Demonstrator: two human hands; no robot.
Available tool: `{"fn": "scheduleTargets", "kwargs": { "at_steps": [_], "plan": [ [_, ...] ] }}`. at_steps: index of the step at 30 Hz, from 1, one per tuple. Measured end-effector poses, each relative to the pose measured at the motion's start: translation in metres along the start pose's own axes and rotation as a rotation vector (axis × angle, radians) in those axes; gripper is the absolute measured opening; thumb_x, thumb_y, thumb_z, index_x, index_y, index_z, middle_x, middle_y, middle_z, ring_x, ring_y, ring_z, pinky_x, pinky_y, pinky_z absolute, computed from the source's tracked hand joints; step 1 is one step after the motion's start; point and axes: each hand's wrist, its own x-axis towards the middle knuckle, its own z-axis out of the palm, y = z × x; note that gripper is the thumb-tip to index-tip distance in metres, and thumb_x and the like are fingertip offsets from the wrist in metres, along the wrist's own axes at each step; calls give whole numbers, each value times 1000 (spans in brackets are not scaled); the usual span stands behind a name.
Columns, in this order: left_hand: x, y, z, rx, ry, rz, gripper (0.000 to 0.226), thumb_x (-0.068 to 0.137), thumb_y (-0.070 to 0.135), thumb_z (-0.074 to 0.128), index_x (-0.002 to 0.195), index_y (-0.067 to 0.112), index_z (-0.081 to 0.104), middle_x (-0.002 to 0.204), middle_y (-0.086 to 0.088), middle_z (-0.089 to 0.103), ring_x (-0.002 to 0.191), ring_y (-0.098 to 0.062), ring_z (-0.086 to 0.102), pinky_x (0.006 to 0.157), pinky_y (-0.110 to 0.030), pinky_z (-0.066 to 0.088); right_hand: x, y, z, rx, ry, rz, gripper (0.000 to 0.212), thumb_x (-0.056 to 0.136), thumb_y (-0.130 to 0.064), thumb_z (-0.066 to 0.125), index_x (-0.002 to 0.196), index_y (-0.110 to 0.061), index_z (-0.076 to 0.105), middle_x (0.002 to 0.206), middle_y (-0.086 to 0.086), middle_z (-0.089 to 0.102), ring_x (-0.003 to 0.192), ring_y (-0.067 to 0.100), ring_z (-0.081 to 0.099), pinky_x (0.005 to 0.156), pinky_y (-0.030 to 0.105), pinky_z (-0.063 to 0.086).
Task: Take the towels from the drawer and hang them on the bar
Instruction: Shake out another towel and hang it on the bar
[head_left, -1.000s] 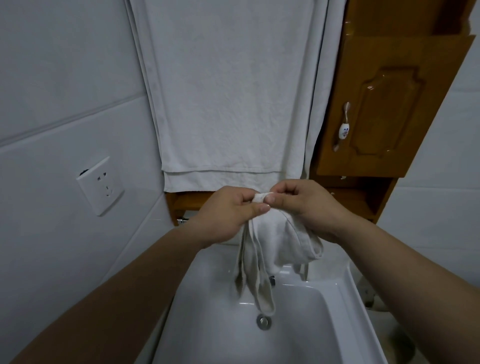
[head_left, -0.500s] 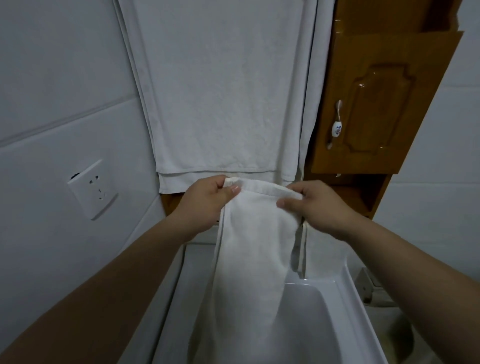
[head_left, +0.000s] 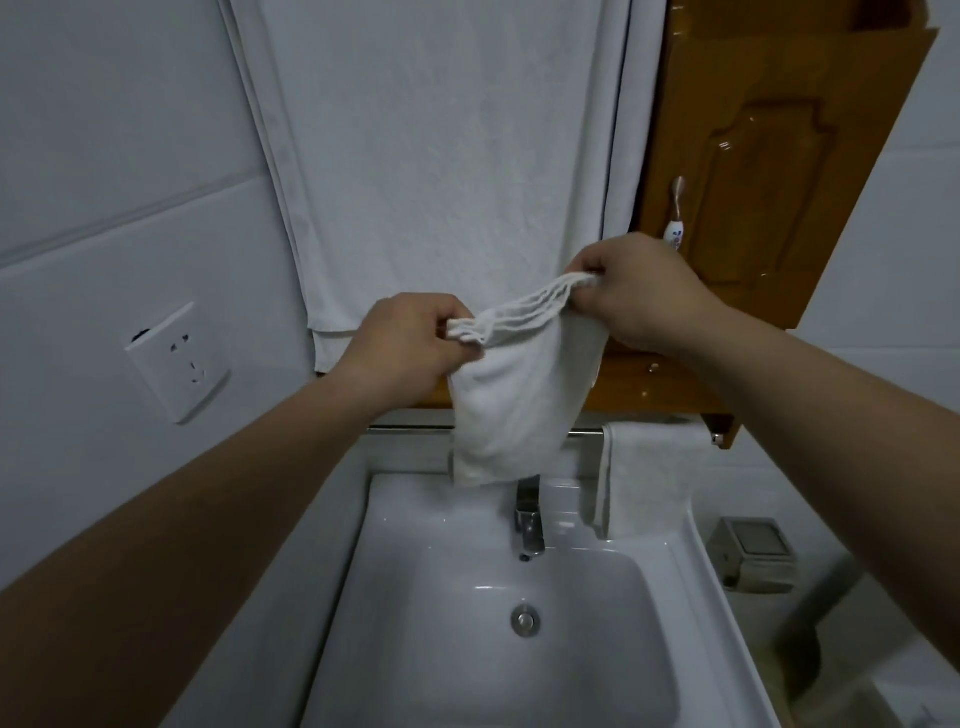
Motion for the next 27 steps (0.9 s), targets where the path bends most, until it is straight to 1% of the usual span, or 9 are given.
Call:
{"fn": "scheduleTargets", "kwargs": {
  "at_steps": [2, 4, 6, 10, 13, 16, 20, 22, 27],
  "plan": [
    [2, 8, 1, 185, 6, 86, 9, 84, 28, 70, 92, 26, 73, 87, 4, 72, 81, -15, 63, 65, -25, 45, 5, -3, 2, -58, 71, -23, 12, 94, -24, 64, 101, -20, 72, 90, -4, 65, 83, 14, 58, 60, 23, 38],
    [10, 11, -2, 329, 60, 126, 15, 86, 25, 63, 97, 22, 73, 93, -3, 73, 87, -23, 63, 69, -31, 45, 8, -6, 2, -59, 2, -34, 7, 93, -24, 66, 96, -21, 72, 87, -5, 64, 82, 13, 59, 61, 25, 40],
    [17, 12, -11, 346, 98, 62, 17, 88, 28, 62, 97, 20, 73, 92, -5, 72, 85, -24, 62, 67, -30, 41, 9, -6, 1, -16, -85, -13, 3, 91, -24, 69, 89, -24, 71, 83, -7, 66, 79, 10, 60, 60, 25, 43],
    [22, 12, -19, 245, 104, -26, 19, 87, 37, 67, 93, 20, 73, 85, 0, 68, 80, -19, 59, 64, -28, 37, 14, 0, 6, 25, -36, 38, 7, 92, -17, 66, 92, -21, 72, 83, -4, 67, 79, 14, 62, 62, 26, 45],
    [7, 16, -2, 305, 64, 100, 21, 88, 39, 65, 96, 22, 74, 88, 0, 71, 84, -22, 63, 69, -32, 45, 12, 4, 15, 69, -46, 85, 19, 91, -9, 59, 98, -16, 75, 93, -1, 70, 86, 17, 63, 73, 34, 55],
    [-5, 10, 23, 429, 39, 200, 21, 90, 40, 59, 95, 26, 73, 88, 1, 72, 83, -23, 64, 68, -32, 46, 7, 10, 28, 121, -96, 122, 24, 89, -6, 57, 99, -18, 74, 93, -2, 69, 84, 16, 63, 67, 32, 53],
    [-1, -23, 31, 319, 29, -19, 29, 85, 45, 64, 74, 19, 70, 71, 1, 64, 72, -19, 60, 55, -29, 34, 0, 24, 54, 84, -135, 162, 6, 88, -17, 69, 93, -20, 70, 90, -2, 68, 82, 16, 63, 66, 28, 47],
    [-2, -41, 34, 240, 11, -151, 32, 86, 47, 65, 74, 18, 71, 69, 3, 62, 67, -14, 56, 50, -24, 32, -4, 29, 70, 130, -148, 202, 7, 85, -20, 75, 85, -20, 68, 84, -1, 69, 79, 18, 66, 67, 32, 53],
    [-10, -73, 57, 219, -59, -266, 31, 89, 47, 63, 82, 18, 72, 79, 0, 67, 75, -18, 61, 64, -32, 48, -8, 34, 107, 284, -206, 300, 4, 90, -16, 71, 87, -18, 69, 88, 3, 70, 78, 17, 69, 75, 37, 62]
  ]
}}
